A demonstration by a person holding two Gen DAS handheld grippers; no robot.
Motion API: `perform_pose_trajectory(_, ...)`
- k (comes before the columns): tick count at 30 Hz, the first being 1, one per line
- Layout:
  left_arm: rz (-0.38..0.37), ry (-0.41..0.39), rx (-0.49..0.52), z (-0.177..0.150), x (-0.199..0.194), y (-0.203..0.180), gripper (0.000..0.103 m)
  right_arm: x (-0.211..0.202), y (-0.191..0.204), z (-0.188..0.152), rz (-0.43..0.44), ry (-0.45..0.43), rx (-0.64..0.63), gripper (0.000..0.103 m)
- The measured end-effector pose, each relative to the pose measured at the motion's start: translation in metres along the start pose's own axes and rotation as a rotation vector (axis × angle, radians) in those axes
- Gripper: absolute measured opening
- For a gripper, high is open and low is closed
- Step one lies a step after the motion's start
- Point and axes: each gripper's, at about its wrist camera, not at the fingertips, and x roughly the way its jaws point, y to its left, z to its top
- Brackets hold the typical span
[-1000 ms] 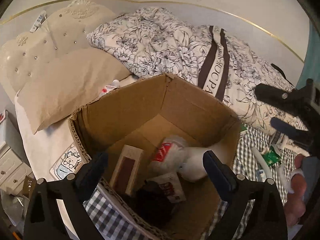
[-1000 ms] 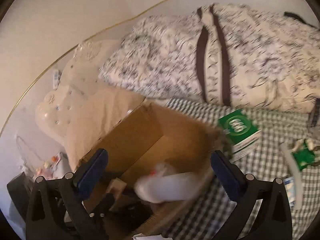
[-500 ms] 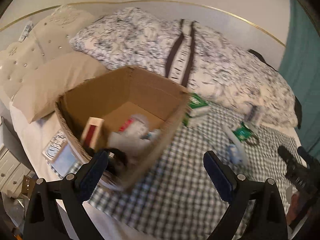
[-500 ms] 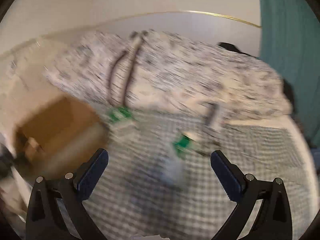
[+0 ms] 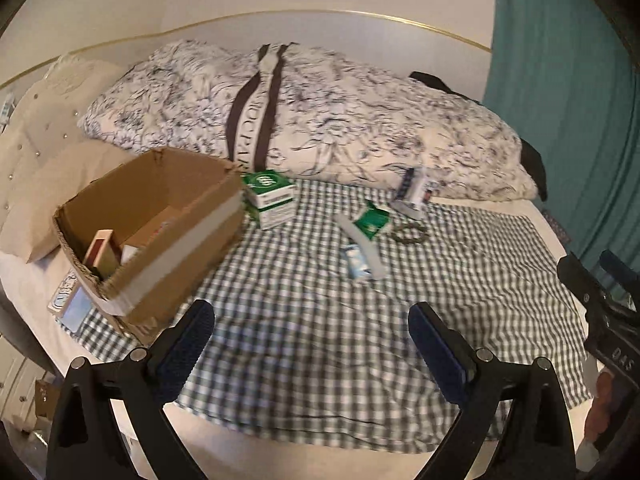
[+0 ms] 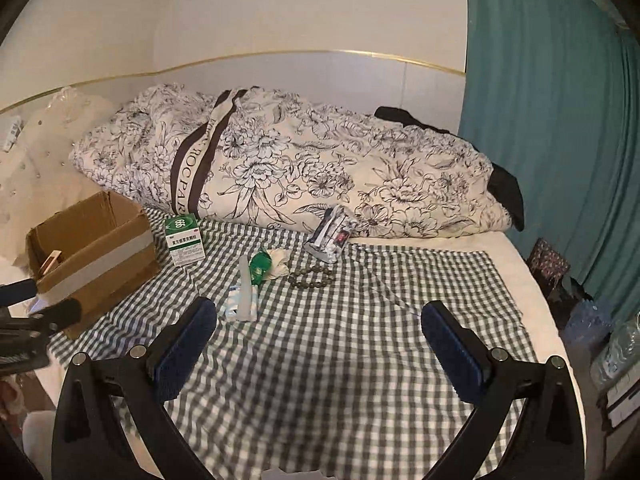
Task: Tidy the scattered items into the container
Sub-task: 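Move the right gripper to the dark bead bracelet while the left approaches the white foam tube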
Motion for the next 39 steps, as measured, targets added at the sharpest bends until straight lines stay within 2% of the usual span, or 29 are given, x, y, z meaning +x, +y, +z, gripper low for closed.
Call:
perform_pose_trajectory(6, -0.018, 0.026, 0.005, -0.016, 0.023, -0.025, 0.102, -0.004, -0.015, -0.03, 0.017, 0.035, 0.009, 0.103)
perform_pose_trajectory(14, -0.03, 0.109, -0.02, -0.015, 0.098, -0.032, 0.102, 0.056, -0.025, -0.047, 0.002, 0.102, 0.042, 0.103)
perform_pose_trajectory(19, -0.061, 0.139, -0.043, 0.001, 0.151, -0.033, 0.102, 0.118, -0.036, -0.038, 0.009, 0.134, 0.105, 0.103)
perform_pose_trajectory(22, -0.074, 0.155, -0.044, 0.013, 0.179, -0.034, 0.101, 0.163, -0.034, -0.027, -0.002, 0.141, 0.101, 0.103)
perform_pose_trajectory(26, -0.067, 0.156, -0.02, 0.027, 0.212, -0.038, 0.102, 0.223, -0.022, -0.007, 0.007, 0.148, 0.047, 0.103)
perform_pose_trajectory(29, -0.068, 0.16, -0.03, 0.036, 0.233, -0.041, 0.102, 0.278, -0.008, 0.001, 0.009, 0.193, -0.028, 0.103)
perform_pose_trajectory(32, -0.069, 0.157, -0.028, 0.039, 0.25, -0.046, 0.102, 0.328, 0.008, -0.004, 0.009, 0.238, -0.107, 0.103)
perform_pose_trajectory(35, -0.03, 0.149, -0.004, 0.038, 0.264, -0.055, 0.102, 0.36, 0.015, -0.019, -0.035, 0.249, -0.157, 0.102)
perform_pose_trajectory(37, -0.026, 0.153, -0.013, 0.038, 0.273, -0.06, 0.102, 0.372, 0.017, -0.027, 0.04, 0.278, -0.166, 0.102)
perform_pose_trajectory(39, -0.007, 0.15, -0.027, 0.039, 0.282, -0.064, 0.102, 0.378, 0.018, -0.027, 0.08, 0.289, -0.175, 0.101)
